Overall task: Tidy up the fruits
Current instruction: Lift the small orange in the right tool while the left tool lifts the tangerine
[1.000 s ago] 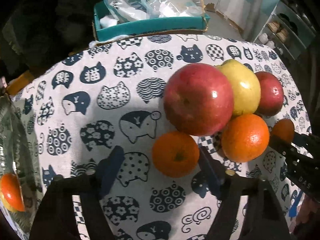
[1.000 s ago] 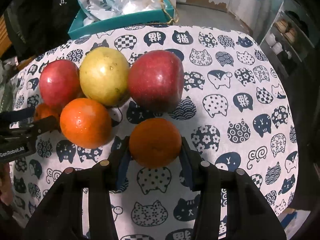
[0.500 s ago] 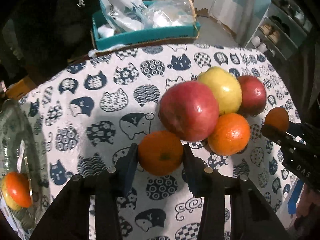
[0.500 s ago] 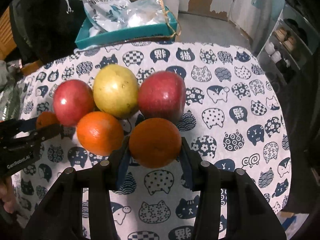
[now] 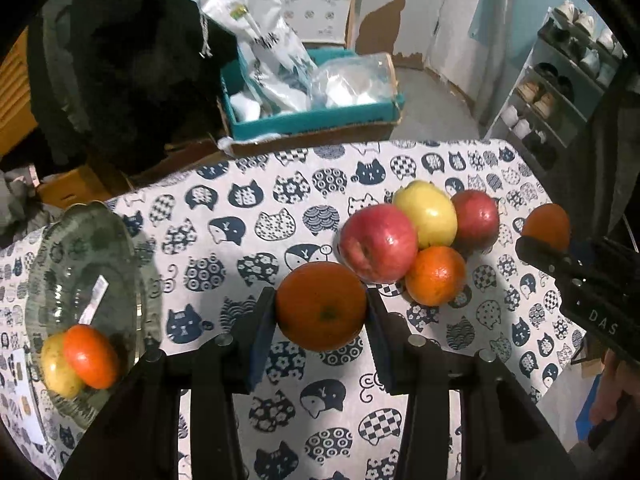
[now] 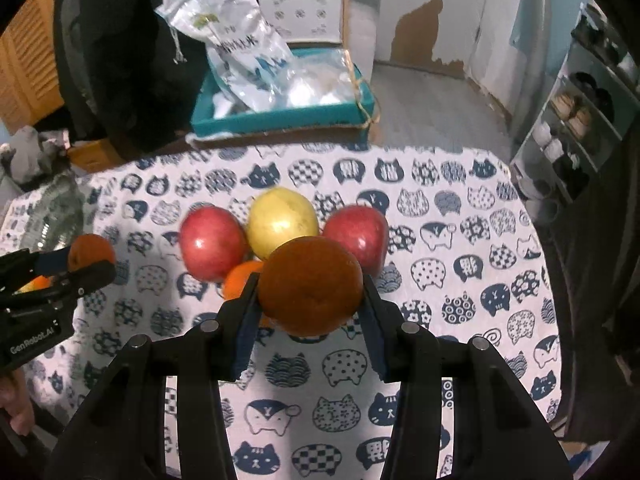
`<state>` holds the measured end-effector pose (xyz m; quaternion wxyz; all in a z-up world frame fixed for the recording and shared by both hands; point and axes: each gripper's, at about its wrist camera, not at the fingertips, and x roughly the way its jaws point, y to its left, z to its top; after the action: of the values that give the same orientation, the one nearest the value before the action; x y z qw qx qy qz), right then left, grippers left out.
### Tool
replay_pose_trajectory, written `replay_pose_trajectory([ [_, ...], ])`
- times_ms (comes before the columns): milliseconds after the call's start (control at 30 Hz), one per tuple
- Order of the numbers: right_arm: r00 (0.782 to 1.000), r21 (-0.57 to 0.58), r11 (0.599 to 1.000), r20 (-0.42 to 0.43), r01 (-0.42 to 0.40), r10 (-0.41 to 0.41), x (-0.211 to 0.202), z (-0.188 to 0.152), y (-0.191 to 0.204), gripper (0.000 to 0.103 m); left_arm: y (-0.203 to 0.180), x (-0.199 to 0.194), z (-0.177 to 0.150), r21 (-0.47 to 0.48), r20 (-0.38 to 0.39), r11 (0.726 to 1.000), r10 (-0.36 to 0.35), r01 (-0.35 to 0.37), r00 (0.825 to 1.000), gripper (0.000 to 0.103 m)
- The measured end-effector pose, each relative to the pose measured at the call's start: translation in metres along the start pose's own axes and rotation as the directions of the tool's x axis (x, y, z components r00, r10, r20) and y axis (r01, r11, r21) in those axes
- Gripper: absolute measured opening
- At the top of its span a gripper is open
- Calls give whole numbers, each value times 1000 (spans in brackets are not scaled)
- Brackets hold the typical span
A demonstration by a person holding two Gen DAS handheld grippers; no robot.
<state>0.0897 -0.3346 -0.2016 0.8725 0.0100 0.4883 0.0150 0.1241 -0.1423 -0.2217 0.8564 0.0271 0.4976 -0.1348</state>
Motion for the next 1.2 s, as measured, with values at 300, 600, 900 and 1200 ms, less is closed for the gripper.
replay_pose_trajectory([
  [300, 997, -22, 1000, 71, -15, 16, -34, 8, 14, 45, 5, -40, -2, -10, 65, 1000, 11, -10, 998, 44],
  [600, 991, -43, 998, 129, -36, 41, -65, 17, 28, 45, 16, -73, 0, -26, 128, 1000, 15, -12, 992, 44],
  [900, 980, -98, 993, 177, -72, 88, -86, 33, 63, 45, 42, -101, -1, -65, 181, 998, 34, -22, 983, 44],
  [1200, 972, -159, 981, 186, -113, 142, -86, 49, 108, 45, 88, -117, -3, -140, 206, 988, 91, -62, 974, 44],
])
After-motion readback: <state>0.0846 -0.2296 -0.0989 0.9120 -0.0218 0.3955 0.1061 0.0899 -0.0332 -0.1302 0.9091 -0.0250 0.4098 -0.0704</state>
